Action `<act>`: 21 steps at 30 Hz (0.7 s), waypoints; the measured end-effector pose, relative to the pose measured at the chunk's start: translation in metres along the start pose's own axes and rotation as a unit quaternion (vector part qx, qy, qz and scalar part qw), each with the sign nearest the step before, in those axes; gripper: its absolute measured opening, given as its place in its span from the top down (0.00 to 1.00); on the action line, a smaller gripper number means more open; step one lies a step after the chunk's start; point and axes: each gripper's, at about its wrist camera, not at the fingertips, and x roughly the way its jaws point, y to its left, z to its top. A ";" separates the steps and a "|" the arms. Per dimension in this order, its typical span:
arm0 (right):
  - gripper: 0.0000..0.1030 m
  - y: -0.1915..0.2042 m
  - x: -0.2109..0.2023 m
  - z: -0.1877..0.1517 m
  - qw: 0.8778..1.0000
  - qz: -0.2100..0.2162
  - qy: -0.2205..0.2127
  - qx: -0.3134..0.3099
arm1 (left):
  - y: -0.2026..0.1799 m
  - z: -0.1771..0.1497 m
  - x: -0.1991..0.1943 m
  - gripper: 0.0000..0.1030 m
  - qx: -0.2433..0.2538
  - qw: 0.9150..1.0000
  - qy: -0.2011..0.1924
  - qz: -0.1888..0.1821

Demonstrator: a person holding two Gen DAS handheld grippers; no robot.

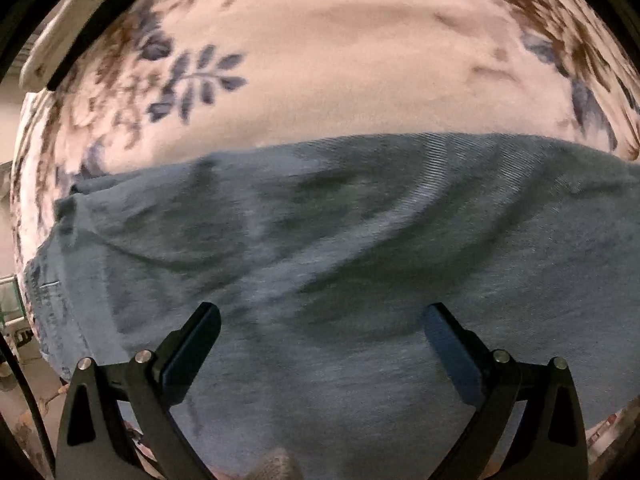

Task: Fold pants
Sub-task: 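Lift the jeans leg end with the right tool and fold it over the jeans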

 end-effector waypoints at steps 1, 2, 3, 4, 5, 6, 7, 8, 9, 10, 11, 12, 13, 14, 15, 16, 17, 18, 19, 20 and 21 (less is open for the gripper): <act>0.95 0.011 -0.004 -0.002 1.000 0.001 -0.004 -0.008 | 0.005 -0.002 -0.002 0.00 -0.005 1.000 -0.004 -0.001; 0.95 0.022 -0.007 -0.004 1.000 0.005 -0.007 -0.013 | 0.011 -0.004 -0.003 0.00 -0.010 1.000 -0.008 -0.004; 0.95 0.032 -0.010 -0.009 1.000 0.005 -0.009 -0.019 | 0.017 -0.005 -0.004 0.00 -0.013 1.000 -0.008 -0.005; 0.95 0.044 -0.010 -0.011 1.000 0.005 -0.010 -0.026 | 0.024 -0.007 -0.003 0.00 -0.017 1.000 -0.005 -0.007; 0.95 0.059 -0.011 -0.018 0.999 0.006 -0.010 -0.037 | 0.032 -0.009 -0.001 0.00 -0.020 1.000 -0.002 -0.006; 0.95 0.069 -0.012 -0.024 0.999 0.005 -0.011 -0.043 | 0.041 -0.011 -0.002 0.00 -0.021 1.000 -0.001 -0.003; 0.95 0.078 -0.012 -0.031 0.999 0.007 -0.010 -0.049 | 0.054 -0.013 -0.002 0.00 -0.026 1.000 -0.002 0.002; 0.95 0.093 -0.009 -0.041 0.998 0.012 -0.002 -0.059 | 0.065 -0.016 -0.004 0.00 -0.031 0.999 -0.006 0.005; 0.95 0.103 -0.007 -0.050 0.998 0.011 0.002 -0.067 | 0.082 -0.019 -0.006 0.00 -0.040 0.999 -0.012 0.007; 0.95 0.112 -0.004 -0.062 0.997 0.013 0.009 -0.077 | 0.098 -0.024 -0.008 0.00 -0.048 0.999 -0.015 0.009; 0.95 0.126 0.003 -0.077 0.996 0.016 0.022 -0.087 | 0.114 -0.028 -0.009 0.00 -0.057 0.998 -0.017 0.011; 0.95 0.134 0.008 -0.091 0.995 0.018 0.031 -0.094 | 0.134 -0.034 -0.009 0.00 -0.069 0.997 -0.016 0.009; 0.95 0.139 0.012 -0.104 0.994 0.020 0.039 -0.099 | 0.150 -0.039 -0.009 0.00 -0.078 0.997 -0.015 0.008; 0.95 0.148 0.022 -0.122 0.993 0.025 0.054 -0.107 | 0.169 -0.046 -0.009 0.00 -0.088 0.996 -0.013 0.010; 0.95 0.154 0.028 -0.136 0.991 0.023 0.061 -0.113 | 0.184 -0.052 -0.009 0.00 -0.095 0.995 -0.012 0.013; 0.95 0.160 0.038 -0.154 0.990 0.025 0.073 -0.119 | 0.202 -0.059 -0.007 0.00 -0.103 0.994 -0.010 0.017; 0.95 0.164 0.049 -0.173 0.988 0.028 0.087 -0.122 | 0.221 -0.068 -0.006 0.00 -0.111 0.993 -0.008 0.023; 0.95 0.170 0.059 -0.185 0.987 0.027 0.095 -0.126 | 0.236 -0.075 -0.005 0.00 -0.118 0.993 -0.007 0.027; 0.95 0.173 0.072 -0.204 0.985 0.030 0.109 -0.129 | 0.254 -0.083 -0.004 0.00 -0.126 0.992 -0.004 0.031; 0.95 0.176 0.081 -0.218 0.984 0.030 0.117 -0.134 | 0.269 -0.088 -0.002 0.00 -0.134 0.990 0.000 0.035; 0.95 0.178 0.093 -0.235 0.982 0.028 0.127 -0.139 | 0.287 -0.097 0.000 0.00 -0.144 0.989 0.004 0.038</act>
